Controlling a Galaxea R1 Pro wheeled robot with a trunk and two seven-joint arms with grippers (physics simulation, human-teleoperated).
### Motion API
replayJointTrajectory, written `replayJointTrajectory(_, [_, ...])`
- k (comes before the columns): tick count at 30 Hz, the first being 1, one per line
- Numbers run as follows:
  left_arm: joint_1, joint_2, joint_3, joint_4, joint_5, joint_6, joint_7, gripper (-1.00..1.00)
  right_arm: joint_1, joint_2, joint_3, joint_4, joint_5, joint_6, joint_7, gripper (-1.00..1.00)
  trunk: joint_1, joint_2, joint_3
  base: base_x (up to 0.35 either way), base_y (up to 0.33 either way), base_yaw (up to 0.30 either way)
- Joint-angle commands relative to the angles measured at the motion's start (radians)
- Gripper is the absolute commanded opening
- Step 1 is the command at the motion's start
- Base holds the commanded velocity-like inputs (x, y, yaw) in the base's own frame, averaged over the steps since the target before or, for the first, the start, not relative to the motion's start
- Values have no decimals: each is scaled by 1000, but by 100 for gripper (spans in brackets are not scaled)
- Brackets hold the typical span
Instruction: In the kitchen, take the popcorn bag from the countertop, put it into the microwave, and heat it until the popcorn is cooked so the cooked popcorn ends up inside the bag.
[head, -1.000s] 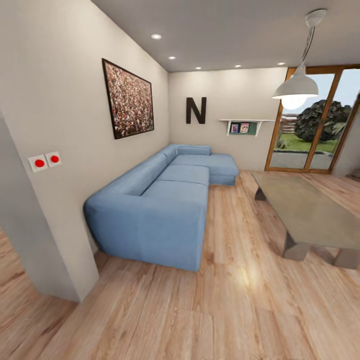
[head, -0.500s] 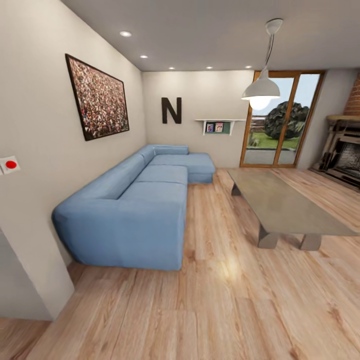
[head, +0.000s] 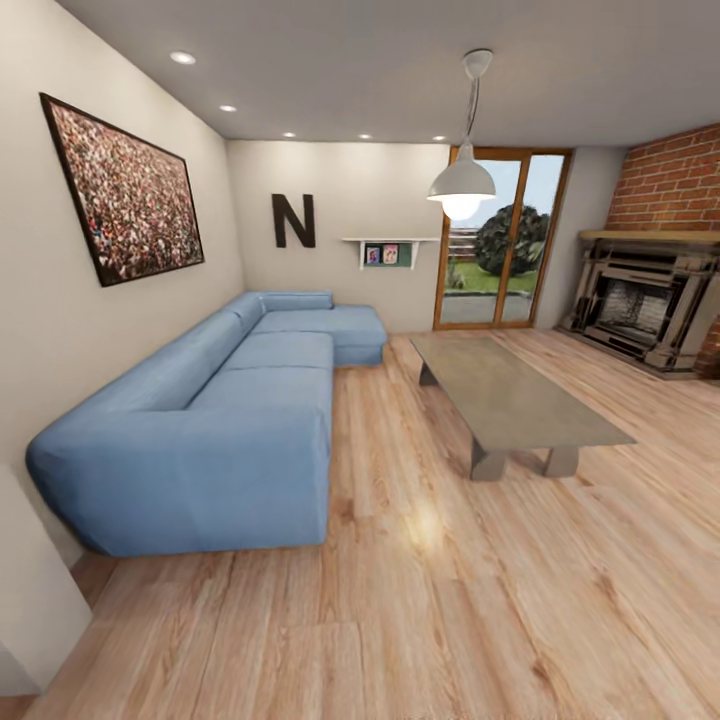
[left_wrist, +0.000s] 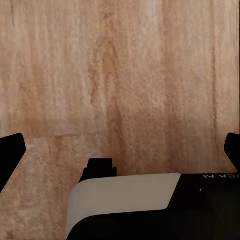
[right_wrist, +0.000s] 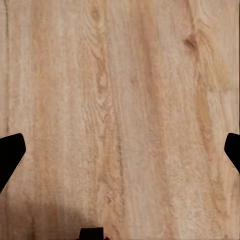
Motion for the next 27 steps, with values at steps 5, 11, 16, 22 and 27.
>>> replayJointTrajectory(5, [-2,-4,1,0,0,-4,1,100,-15,2,-6,5,-1,-2,0,100,0,-1,-1,0,0,-300])
replayJointTrajectory(11, [0,-22,4,0,1,-4,2,100,-17,2,-7,8,0,-3,0,100,0,-1,-1,0,0,-300])
replayJointTrajectory(16, [0,-26,4,0,2,-4,3,100,-17,2,-7,8,0,-4,0,100,0,-1,-1,0,0,-300])
replayJointTrajectory(22, [-2,-23,9,1,2,-4,3,100,-17,2,-7,8,0,-5,0,100,0,-1,-1,0,0,-300])
replayJointTrajectory(27, [-3,-25,5,2,1,-4,1,100,-17,2,-7,8,0,-5,0,100,0,-1,-1,0,0,-300])
